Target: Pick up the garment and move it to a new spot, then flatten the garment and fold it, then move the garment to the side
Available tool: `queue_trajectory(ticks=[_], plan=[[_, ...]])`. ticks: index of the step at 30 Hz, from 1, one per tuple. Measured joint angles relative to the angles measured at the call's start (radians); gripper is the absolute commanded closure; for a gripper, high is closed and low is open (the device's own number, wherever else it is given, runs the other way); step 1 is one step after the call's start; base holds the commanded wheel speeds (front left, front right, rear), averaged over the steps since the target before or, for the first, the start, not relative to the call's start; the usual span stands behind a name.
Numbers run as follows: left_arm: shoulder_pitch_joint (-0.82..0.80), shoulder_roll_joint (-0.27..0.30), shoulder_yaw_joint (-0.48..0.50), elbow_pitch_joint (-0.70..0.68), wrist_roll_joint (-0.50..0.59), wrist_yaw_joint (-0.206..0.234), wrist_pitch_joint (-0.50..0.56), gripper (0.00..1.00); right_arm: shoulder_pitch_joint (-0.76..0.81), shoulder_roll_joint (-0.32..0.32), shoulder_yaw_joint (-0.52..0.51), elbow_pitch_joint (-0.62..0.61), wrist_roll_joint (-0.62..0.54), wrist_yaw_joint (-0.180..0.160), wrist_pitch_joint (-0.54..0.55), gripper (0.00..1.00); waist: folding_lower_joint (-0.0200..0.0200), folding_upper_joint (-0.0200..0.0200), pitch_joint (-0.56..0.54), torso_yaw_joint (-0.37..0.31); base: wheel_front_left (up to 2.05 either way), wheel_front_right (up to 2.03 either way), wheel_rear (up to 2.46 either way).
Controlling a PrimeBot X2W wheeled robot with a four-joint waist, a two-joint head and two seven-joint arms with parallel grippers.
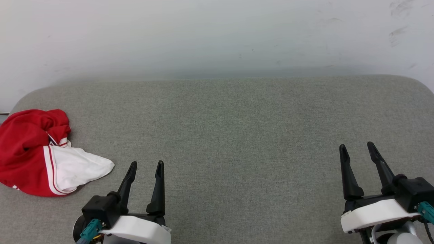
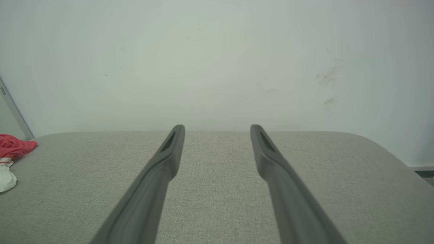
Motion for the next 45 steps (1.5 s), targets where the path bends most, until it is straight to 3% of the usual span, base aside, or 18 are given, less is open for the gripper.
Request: queue_trajectory(ticks=[12,13,16,22,31,45], plan=[[0.001,-0.006,-0.002,-0.019,0.068,0.015,-0.026,0.0,0.005,0.0,0.012,-0.022,-0.102,0.0,-0.026,0.0,0.0,0.0,0.003,-0.002,0.0,0.0,0.0],[0.012,-0.023,0.03,-0.016,0.04,-0.018,-0.034,0.0,0.006,0.0,-0.001,-0.017,-0.061,0.0,-0.032,0.0,0.0,0.0,0.003,-0.002,0.0,0.0,0.0],[0.022,-0.033,0.072,-0.004,0.027,-0.055,-0.039,0.0,0.009,-0.001,-0.002,-0.005,-0.019,0.0,-0.039,0.0,0.0,0.0,0.003,-0.001,0.0,0.0,0.0],[0.027,-0.037,0.105,0.003,0.04,-0.084,-0.051,0.0,0.019,0.0,0.024,0.041,0.11,0.0,-0.049,0.0,0.0,0.0,0.005,-0.002,0.0,0.0,0.0],[0.031,-0.038,0.072,0.004,0.181,-0.059,-0.068,0.0,0.018,0.0,0.03,0.045,0.066,0.0,-0.066,0.0,0.0,0.0,0.011,-0.009,0.0,0.0,0.0],[0.039,-0.038,0.06,0.022,0.196,-0.063,-0.081,0.0,0.018,0.0,0.033,0.035,0.015,0.0,-0.082,0.0,0.0,0.0,0.013,-0.012,0.0,0.0,0.0]])
